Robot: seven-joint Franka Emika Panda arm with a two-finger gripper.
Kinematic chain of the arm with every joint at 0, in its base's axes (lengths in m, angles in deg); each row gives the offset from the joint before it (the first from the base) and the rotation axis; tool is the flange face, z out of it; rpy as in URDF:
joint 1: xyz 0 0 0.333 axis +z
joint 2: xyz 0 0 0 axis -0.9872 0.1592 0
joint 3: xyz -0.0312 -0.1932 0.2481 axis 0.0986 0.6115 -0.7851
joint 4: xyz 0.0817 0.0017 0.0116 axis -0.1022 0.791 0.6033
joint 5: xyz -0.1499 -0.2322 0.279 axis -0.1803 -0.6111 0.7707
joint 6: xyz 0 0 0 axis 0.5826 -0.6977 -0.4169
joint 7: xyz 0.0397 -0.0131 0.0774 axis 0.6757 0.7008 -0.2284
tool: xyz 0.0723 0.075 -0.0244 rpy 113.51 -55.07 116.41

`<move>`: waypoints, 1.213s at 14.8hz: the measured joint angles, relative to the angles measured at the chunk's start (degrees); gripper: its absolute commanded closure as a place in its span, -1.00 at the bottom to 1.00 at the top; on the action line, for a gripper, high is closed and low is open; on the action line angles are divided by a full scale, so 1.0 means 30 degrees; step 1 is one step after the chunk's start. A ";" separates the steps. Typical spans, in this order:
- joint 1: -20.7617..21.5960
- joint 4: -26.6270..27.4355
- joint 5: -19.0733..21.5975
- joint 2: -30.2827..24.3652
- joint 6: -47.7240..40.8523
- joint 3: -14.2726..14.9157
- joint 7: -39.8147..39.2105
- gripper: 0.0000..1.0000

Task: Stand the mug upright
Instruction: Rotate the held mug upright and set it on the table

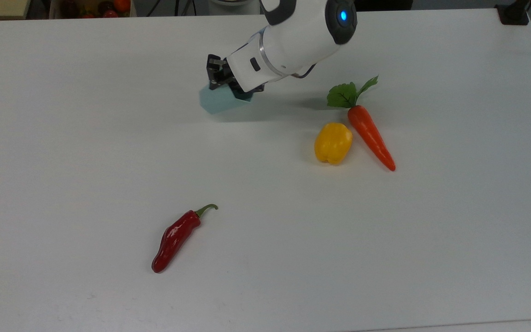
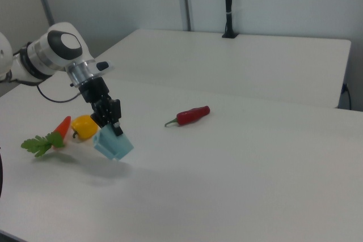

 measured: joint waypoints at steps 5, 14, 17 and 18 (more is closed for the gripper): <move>-0.0654 -0.0150 0.4770 -0.0122 0.3065 0.0000 -0.2481 1.00; -0.2696 -0.0089 0.9748 0.0138 0.4907 0.0019 -0.7173 -0.25; -0.2677 -0.0110 0.9730 0.0134 0.4907 0.0018 -0.7187 -0.88; -0.2678 -0.0135 0.9715 0.0111 0.4907 0.0019 -0.7187 -1.00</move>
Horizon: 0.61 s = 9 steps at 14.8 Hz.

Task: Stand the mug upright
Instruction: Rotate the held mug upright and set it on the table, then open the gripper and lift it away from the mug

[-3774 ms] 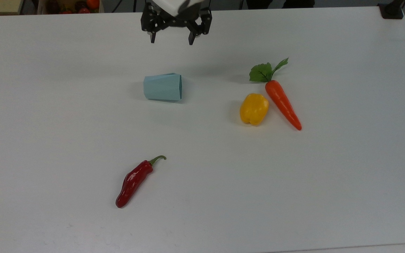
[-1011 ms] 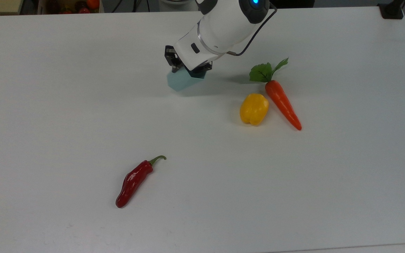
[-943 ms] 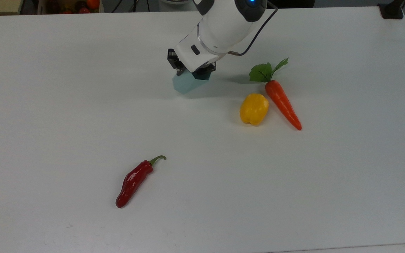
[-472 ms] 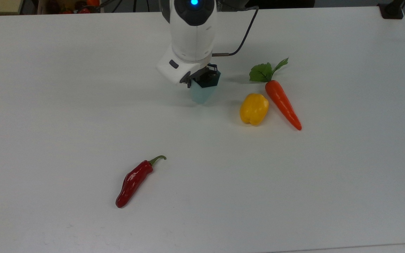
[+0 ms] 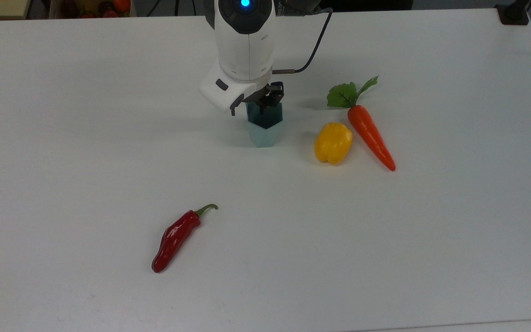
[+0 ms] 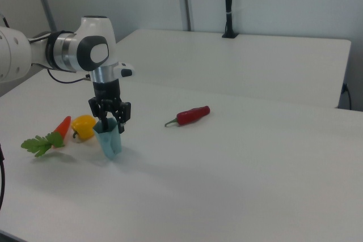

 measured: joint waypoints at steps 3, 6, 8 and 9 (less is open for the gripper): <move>-0.0034 -0.0103 -0.0312 -0.0517 -0.0001 0.0044 0.0000 -1.00; -0.0444 -0.0221 -0.0485 -0.2159 -0.0498 0.0101 -0.0003 -1.00; -0.0969 -0.0296 -0.0492 -0.3460 -0.1439 0.0128 -0.0011 -1.00; -0.1402 -0.0313 -0.0491 -0.4527 -0.1998 0.0143 -0.0036 -1.00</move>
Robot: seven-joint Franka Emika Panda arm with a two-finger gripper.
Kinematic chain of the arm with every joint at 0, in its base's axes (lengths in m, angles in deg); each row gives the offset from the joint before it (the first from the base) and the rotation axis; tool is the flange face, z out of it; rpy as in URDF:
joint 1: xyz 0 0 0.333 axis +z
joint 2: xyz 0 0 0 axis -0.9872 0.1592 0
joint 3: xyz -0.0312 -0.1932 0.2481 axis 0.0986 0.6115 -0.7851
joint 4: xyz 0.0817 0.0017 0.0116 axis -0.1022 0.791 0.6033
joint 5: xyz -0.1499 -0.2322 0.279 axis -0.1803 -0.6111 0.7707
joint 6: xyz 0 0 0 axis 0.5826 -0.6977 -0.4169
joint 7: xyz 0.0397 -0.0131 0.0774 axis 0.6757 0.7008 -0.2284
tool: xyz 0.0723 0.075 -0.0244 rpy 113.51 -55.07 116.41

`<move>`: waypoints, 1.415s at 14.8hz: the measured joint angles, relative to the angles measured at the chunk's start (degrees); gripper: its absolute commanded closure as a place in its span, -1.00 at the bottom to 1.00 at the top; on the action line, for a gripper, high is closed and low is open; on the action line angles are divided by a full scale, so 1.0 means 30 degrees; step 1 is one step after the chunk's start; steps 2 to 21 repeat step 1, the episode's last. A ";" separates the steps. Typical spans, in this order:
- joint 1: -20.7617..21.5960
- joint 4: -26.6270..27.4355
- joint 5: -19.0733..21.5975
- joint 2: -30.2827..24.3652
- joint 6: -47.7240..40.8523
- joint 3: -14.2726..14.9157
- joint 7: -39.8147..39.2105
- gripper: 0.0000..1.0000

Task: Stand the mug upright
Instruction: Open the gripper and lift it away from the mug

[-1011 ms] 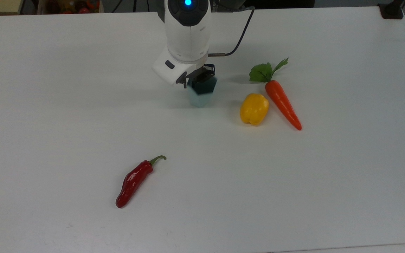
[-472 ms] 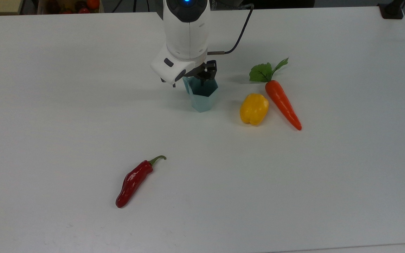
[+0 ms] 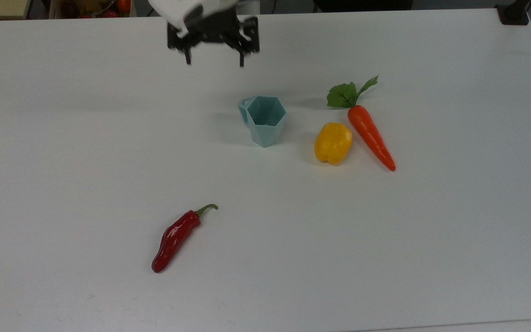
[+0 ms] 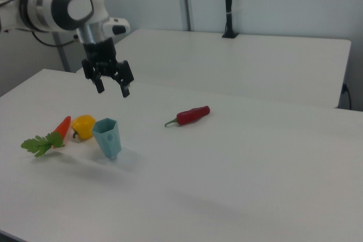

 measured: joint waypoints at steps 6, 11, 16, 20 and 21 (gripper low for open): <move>-0.0327 0.0002 0.0001 -0.0855 -0.0262 0.0008 -0.0035 -1.00; -0.0327 0.0002 0.0001 -0.0855 -0.0262 0.0008 -0.0035 -1.00; -0.0327 0.0002 0.0001 -0.0855 -0.0262 0.0008 -0.0035 -1.00; -0.0327 0.0002 0.0001 -0.0855 -0.0262 0.0008 -0.0035 -1.00; -0.0327 0.0002 0.0001 -0.0855 -0.0262 0.0008 -0.0035 -1.00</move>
